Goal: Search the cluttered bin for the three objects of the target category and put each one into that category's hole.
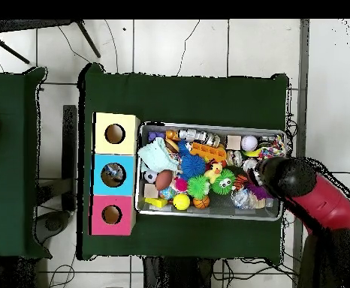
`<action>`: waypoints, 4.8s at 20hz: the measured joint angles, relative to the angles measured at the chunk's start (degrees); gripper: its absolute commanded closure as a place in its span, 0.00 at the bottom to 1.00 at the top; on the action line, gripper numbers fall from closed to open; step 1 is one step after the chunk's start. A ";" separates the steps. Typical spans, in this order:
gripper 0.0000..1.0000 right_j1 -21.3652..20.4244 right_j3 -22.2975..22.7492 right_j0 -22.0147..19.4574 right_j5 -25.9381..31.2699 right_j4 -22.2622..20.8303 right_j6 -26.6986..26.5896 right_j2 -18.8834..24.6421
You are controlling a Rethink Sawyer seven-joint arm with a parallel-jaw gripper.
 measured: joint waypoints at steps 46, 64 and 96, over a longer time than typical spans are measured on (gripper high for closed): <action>0.00 8.19 7.15 -2.47 -9.02 -12.38 0.00 6.10; 0.00 5.40 5.65 -0.35 -2.53 -12.54 0.00 1.74; 0.00 9.36 3.52 -3.76 -6.30 -15.08 0.00 1.89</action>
